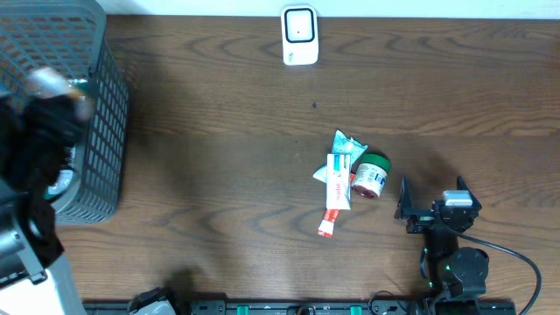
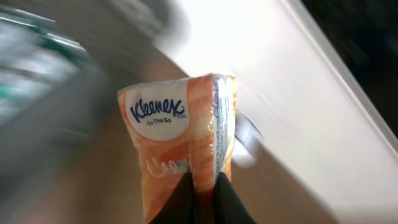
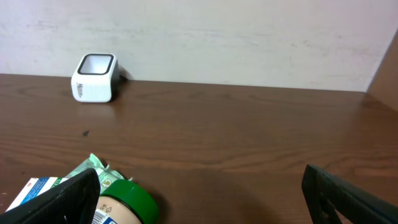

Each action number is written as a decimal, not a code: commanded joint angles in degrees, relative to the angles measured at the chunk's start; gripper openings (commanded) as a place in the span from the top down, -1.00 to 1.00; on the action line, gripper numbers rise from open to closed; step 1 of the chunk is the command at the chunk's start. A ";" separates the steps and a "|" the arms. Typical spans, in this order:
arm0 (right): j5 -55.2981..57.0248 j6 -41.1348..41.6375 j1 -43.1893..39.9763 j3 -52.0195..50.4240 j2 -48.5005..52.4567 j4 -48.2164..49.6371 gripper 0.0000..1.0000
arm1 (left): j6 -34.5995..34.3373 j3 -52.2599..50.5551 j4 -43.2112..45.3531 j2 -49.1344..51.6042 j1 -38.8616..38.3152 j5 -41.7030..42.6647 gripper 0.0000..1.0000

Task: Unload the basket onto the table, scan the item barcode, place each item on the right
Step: 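Grasp the orange Kleenex pack with the left gripper and lift it out, then carry the Kleenex pack right over the table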

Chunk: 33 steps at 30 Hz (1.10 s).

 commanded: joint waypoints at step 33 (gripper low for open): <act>-0.02 -0.31 0.13 -0.07 0.00 -0.22 -0.98 | 16.17 -5.66 -7.10 37.97 -42.40 -30.29 0.84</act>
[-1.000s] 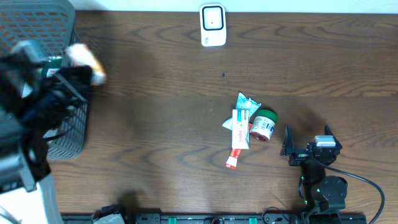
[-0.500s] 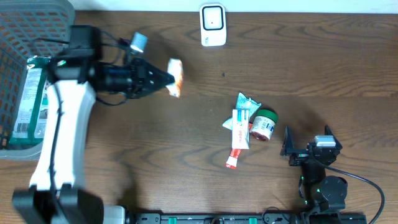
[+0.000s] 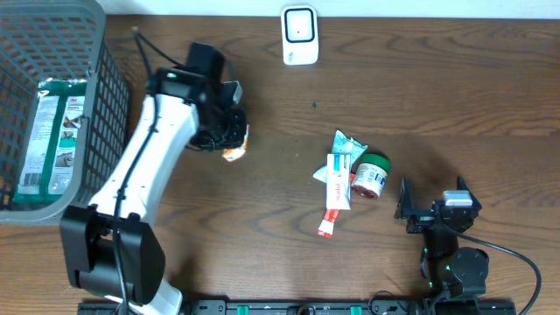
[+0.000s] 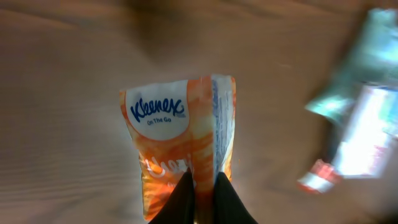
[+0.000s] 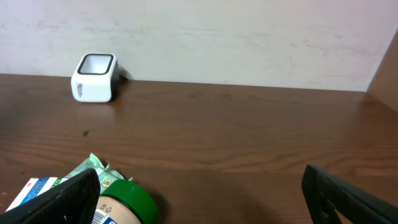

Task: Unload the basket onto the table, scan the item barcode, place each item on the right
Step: 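Carry the Kleenex pack right over the table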

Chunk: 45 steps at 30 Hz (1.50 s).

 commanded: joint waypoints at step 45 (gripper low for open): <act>-0.02 -0.31 0.13 -0.07 0.00 -0.24 -0.99 | -16.33 -27.85 29.83 2.84 7.50 8.28 0.18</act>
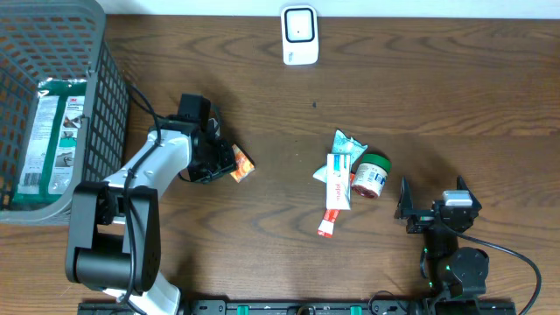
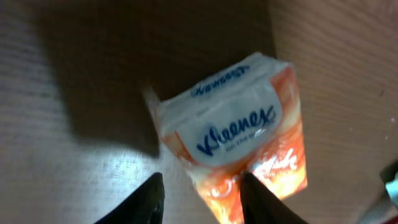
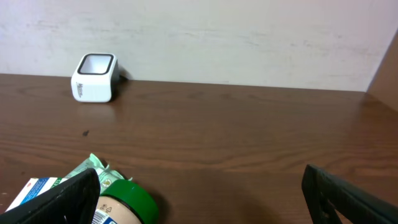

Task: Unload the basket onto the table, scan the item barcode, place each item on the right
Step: 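Carry the Kleenex pack right over the table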

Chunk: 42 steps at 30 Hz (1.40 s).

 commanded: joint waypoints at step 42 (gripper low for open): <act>-0.02 -0.31 0.13 -0.07 0.00 -0.22 -0.98 | -2.82 -1.09 3.82 -1.11 0.20 -10.21 -0.12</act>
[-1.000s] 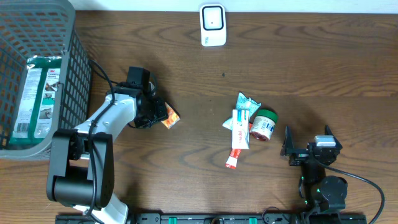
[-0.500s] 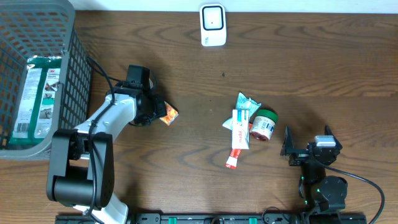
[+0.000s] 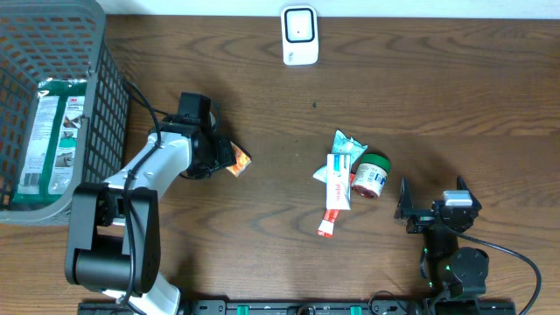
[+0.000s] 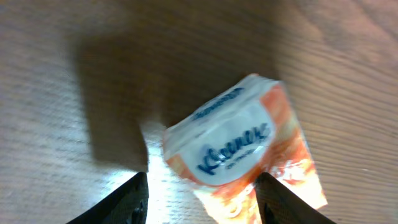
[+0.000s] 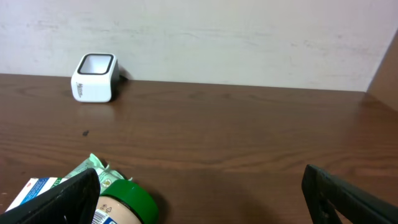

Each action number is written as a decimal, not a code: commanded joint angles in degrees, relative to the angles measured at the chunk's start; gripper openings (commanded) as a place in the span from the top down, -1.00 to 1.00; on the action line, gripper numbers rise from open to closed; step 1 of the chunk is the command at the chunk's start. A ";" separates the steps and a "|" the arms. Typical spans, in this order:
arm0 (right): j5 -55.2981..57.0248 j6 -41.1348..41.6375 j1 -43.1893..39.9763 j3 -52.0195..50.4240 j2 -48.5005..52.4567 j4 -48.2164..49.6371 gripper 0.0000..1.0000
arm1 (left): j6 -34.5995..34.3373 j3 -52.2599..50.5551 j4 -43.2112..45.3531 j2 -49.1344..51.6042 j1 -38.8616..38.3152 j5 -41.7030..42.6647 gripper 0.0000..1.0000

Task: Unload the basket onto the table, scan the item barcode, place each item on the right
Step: 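Carry the Kleenex pack right over the table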

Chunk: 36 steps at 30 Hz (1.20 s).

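Note:
An orange and white Kleenex tissue pack [image 3: 238, 161] [image 4: 239, 146] lies on the brown table, left of centre. My left gripper [image 3: 226, 157] [image 4: 202, 190] is open right at the pack, a black finger [image 4: 132, 200] on each side of its near end, not gripping it. The white barcode scanner [image 3: 298, 35] [image 5: 94, 77] stands at the table's far edge. My right gripper [image 3: 431, 208] [image 5: 199, 196] rests open near the front right with nothing between its fingers.
A grey mesh basket [image 3: 101, 131] at the far left holds a green and white package [image 3: 48, 131]. At mid-table lie a toothpaste box [image 3: 338, 182], a green-lidded jar [image 3: 371, 175] [image 5: 127, 202] and a green packet [image 3: 347, 143].
My left gripper's fingers stand wider apart than before, and the tissue pack has shifted slightly on the table. The right arm has not moved.
My left gripper was shut on the tissue pack over by the basket. Then it held the pack above the table left of centre. Then the pack lay on the table with the gripper open around it, and now the fingers are spread wider.

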 commanded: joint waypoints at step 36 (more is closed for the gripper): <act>-0.04 -0.31 0.13 -0.07 0.00 -0.22 -0.99 | 8.74 22.69 -30.12 -5.86 -8.92 -30.40 0.86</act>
